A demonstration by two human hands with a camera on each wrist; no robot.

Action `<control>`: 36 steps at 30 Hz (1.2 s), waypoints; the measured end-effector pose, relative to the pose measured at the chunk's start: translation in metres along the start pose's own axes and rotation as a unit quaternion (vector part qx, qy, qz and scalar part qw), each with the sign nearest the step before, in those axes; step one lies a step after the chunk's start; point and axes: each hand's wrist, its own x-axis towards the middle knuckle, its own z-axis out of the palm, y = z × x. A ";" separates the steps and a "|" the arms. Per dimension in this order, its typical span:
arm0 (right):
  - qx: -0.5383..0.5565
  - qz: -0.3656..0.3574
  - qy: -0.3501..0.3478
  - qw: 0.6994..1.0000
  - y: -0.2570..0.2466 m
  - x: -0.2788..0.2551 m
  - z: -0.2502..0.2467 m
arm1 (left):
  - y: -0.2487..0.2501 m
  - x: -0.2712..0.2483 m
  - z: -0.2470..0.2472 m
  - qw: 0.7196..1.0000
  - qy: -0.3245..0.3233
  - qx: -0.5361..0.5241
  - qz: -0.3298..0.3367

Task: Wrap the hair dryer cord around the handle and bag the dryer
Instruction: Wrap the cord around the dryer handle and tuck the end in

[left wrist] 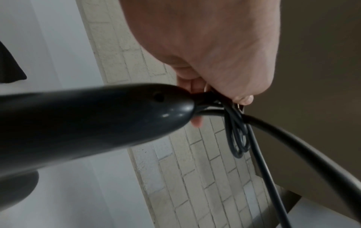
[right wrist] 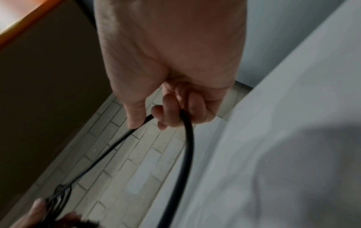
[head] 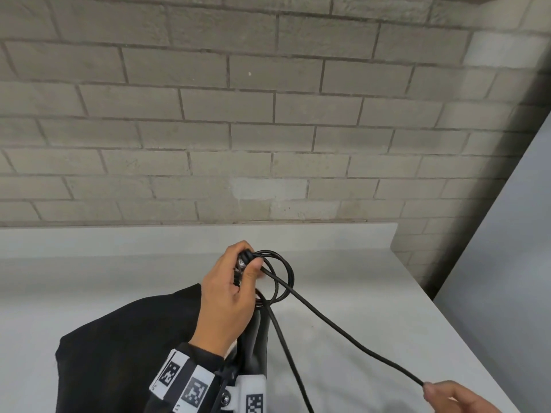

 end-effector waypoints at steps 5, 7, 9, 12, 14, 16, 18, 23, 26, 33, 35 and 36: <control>0.053 0.054 0.008 0.997 -0.013 -0.023 0.002 | 0.004 -0.004 0.008 1.000 0.001 -0.015 0.003; 0.038 0.017 0.038 0.998 -0.036 -0.026 0.022 | 0.005 -0.005 0.010 1.000 -0.001 -0.009 0.013; 0.073 -0.080 0.076 0.991 -0.073 -0.033 0.038 | 0.004 -0.006 0.012 1.000 -0.006 0.005 0.025; 0.139 -0.119 -0.051 0.982 -0.127 -0.045 0.062 | 0.003 -0.007 0.015 1.000 -0.005 0.004 0.024; 0.114 -0.076 -0.208 0.969 -0.143 -0.046 0.078 | 0.004 -0.009 0.017 1.000 -0.006 0.010 0.027; 0.089 -0.052 -0.306 0.946 -0.153 -0.042 0.092 | 0.007 -0.009 0.018 1.000 -0.003 0.015 0.026; 0.135 -0.024 -0.364 0.921 -0.162 -0.040 0.101 | 0.007 -0.009 0.015 1.000 0.002 0.020 0.021; 0.277 0.018 -0.324 0.904 -0.163 -0.040 0.090 | 0.010 -0.006 0.006 1.000 -0.006 -0.008 -0.001; 0.321 -0.004 -0.287 0.903 -0.149 -0.036 0.082 | 0.006 -0.003 0.002 1.000 0.004 -0.024 -0.020; 0.343 -0.045 -0.291 0.892 -0.123 -0.041 0.072 | 0.015 -0.010 0.013 0.999 -0.033 -0.012 0.011; 0.333 -0.060 -0.311 0.888 -0.124 -0.039 0.071 | 0.015 -0.010 0.017 0.999 -0.036 -0.013 0.010; 0.325 -0.070 -0.322 0.886 -0.124 -0.038 0.070 | 0.015 -0.010 0.018 0.999 -0.039 -0.021 0.008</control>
